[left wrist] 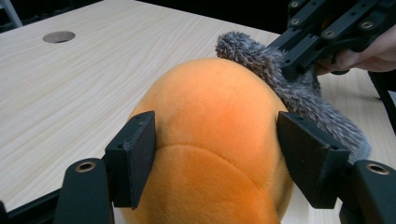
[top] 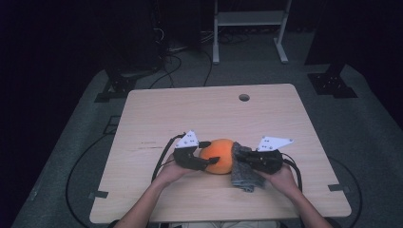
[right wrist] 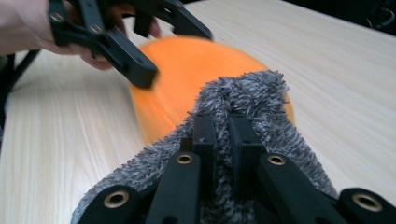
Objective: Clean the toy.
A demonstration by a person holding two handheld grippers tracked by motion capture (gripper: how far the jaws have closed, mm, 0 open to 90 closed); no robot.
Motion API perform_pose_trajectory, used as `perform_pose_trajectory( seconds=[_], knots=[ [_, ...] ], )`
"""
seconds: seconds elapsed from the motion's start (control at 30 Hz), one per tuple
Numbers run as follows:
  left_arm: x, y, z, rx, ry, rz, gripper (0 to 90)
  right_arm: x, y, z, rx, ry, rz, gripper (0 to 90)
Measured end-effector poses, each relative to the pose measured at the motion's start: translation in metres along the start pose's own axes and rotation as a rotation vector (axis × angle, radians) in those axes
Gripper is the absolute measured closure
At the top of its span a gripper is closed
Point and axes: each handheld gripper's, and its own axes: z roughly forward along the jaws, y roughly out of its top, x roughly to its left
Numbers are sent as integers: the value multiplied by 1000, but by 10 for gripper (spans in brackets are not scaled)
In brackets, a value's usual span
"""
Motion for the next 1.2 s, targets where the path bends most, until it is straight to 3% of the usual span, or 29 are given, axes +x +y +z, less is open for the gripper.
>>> perform_pose_trajectory(
  seconds=[0.13,0.27,0.4,0.5,0.73,0.8,0.87,0.9,1.0,1.1,1.13,1.2],
  knots=[
    [-2,-2,-2,1,4,8,303,-6,-14,-8,46,-36,30,824],
    [-3,-6,-2,-8,-17,12,307,-3,-4,-16,-41,2,44,824],
    [-2,-6,-3,-3,-12,8,310,2,10,-9,-75,26,27,824],
    [-1,-9,-7,0,-10,7,311,1,4,1,-48,19,21,824],
    [-3,-10,-7,-3,-14,4,310,-9,-18,-7,47,-41,51,824],
    [-3,-10,-8,-7,-14,1,310,-10,-20,-11,45,-33,69,824],
    [-5,-10,-6,-10,-19,8,310,-8,-14,-15,-6,-13,75,823],
    [-6,-10,-6,-4,-24,18,311,-4,-3,-16,-51,6,55,822],
    [-10,-9,-3,2,-31,40,311,2,12,-14,-91,33,30,822],
    [-8,-10,-5,-1,-32,33,311,3,14,-9,-78,36,15,822],
    [-7,-11,-6,-6,-34,28,311,1,8,-4,-41,36,25,822],
    [-7,-11,-6,-8,-34,28,310,-1,3,-3,-38,37,44,821]
  ],
)
